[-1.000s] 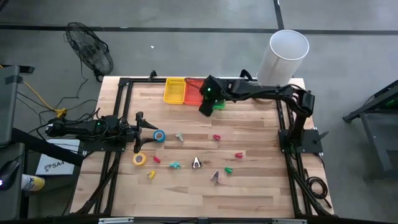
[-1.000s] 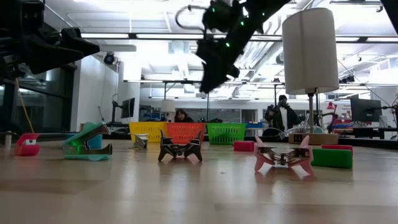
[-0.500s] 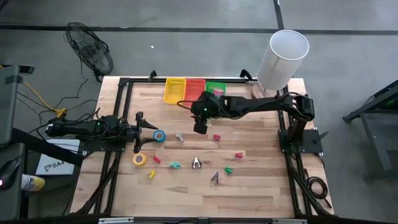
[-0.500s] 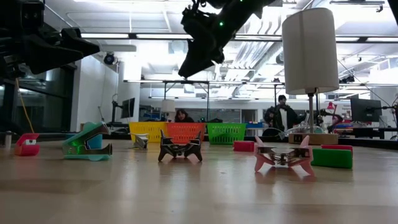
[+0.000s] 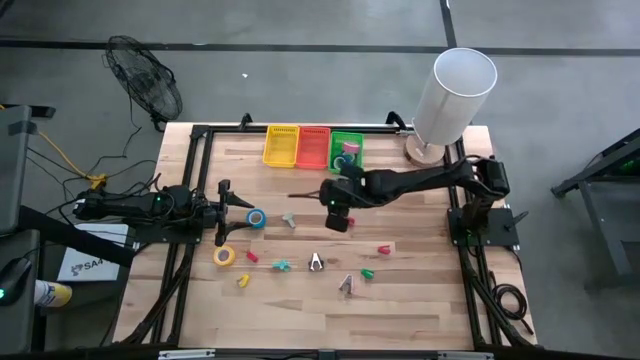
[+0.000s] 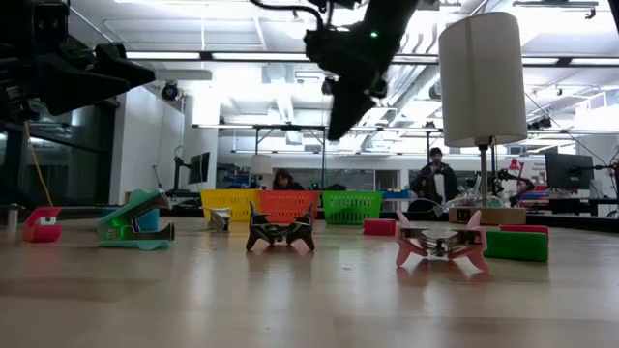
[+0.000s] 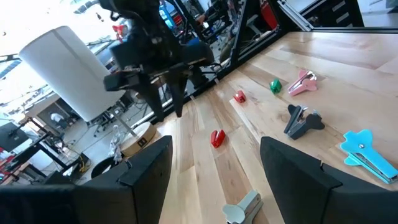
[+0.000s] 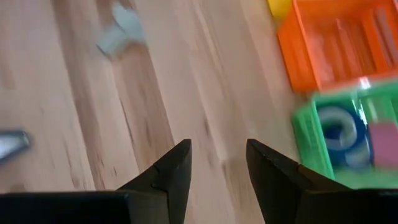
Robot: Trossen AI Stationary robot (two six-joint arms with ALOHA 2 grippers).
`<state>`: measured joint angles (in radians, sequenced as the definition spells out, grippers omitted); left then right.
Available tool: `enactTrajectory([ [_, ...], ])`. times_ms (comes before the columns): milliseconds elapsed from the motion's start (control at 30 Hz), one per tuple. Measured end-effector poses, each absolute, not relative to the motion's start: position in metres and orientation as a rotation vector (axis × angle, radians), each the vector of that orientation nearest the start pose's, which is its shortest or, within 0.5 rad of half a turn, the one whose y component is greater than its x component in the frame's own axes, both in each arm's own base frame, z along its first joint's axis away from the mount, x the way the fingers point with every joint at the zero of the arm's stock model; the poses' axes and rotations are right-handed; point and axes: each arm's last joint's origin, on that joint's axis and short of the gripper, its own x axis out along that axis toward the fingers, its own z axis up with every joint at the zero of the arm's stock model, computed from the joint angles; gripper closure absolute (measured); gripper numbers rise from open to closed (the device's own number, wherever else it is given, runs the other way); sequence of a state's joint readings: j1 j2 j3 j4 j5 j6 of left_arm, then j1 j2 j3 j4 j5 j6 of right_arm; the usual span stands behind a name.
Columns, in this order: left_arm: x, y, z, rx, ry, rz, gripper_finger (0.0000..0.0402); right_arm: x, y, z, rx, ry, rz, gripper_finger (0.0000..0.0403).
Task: Pick and place Stapler, Stapler remover, tape
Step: Put the top red stapler into the orange basket
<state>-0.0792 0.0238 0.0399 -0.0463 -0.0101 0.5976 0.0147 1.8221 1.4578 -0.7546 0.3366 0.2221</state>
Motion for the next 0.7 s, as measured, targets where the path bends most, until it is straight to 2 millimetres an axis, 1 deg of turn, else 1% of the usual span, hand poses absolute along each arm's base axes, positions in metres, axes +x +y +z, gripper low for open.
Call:
enactTrajectory([
  [67, 0.096, -0.007, 0.171, 0.599, 0.009, -0.075, 0.0163, 0.371, 0.001, 0.239, 0.032, 1.113, -0.456, 0.0257],
  [133, 0.096, -0.007, 0.171, 0.599, 0.009, -0.076, 0.0163, 0.366, 0.006, 0.231, 0.063, 1.145, -0.487, 0.0258],
  [233, 0.096, -0.007, 0.171, 0.599, 0.009, -0.076, 0.0163, 0.358, 0.01, 0.214, 0.111, 1.195, -0.51, 0.0257],
  [300, 0.096, -0.007, 0.171, 0.599, 0.009, -0.075, 0.0163, 0.354, 0.011, 0.201, 0.165, 1.212, -0.495, 0.0256],
  [433, 0.096, -0.007, 0.171, 0.599, 0.009, -0.076, 0.0163, 0.345, 0.01, 0.179, 0.209, 1.236, -0.494, 0.0256],
  [567, 0.096, -0.007, 0.171, 0.599, 0.009, -0.075, 0.0163, 0.343, 0.006, 0.168, 0.224, 1.213, -0.49, 0.0247],
  [700, 0.096, -0.007, 0.171, 0.599, 0.009, -0.076, 0.0163, 0.345, 0.004, 0.162, 0.265, 1.184, -0.429, 0.0224],
])
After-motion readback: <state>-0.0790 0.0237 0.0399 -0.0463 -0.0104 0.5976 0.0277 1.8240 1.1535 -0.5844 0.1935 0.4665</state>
